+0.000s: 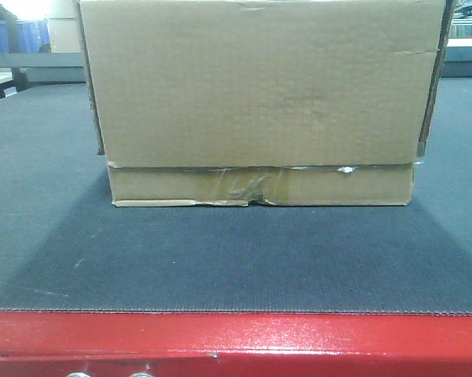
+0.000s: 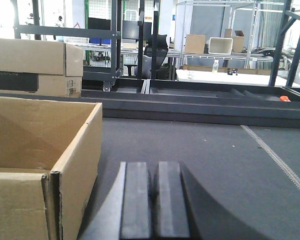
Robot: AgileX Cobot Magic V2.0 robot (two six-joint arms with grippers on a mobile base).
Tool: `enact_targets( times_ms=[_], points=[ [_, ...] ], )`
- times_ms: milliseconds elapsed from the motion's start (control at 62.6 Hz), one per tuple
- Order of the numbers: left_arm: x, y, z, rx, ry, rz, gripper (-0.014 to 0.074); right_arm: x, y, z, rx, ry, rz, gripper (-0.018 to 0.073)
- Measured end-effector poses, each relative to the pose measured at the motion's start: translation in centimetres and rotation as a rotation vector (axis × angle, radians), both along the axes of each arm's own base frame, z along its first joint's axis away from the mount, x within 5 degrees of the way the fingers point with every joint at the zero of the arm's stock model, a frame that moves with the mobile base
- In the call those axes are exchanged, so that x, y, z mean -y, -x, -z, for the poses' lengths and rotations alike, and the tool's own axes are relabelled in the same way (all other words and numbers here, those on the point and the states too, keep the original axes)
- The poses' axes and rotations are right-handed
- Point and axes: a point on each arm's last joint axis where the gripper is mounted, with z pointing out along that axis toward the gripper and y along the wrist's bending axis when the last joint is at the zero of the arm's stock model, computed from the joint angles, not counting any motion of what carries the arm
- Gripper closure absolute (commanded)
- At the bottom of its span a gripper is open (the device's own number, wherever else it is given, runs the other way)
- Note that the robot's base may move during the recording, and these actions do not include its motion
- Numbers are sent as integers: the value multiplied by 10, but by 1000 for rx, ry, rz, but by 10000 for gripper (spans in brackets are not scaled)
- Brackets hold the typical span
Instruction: Grab carton from right shelf to conveyor
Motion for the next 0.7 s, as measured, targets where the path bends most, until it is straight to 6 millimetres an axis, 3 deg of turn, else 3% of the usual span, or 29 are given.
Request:
enact_targets(
  times_ms=[144,224,703],
  points=[
    [0,5,44,11,0,0,574,0,0,0,0,2,1,627],
    [0,9,54,7,0,0,574,0,0,0,0,0,0,627],
    [0,10,58,-12,-6,0,574,0,0,0,2,0,0,627]
  ],
)
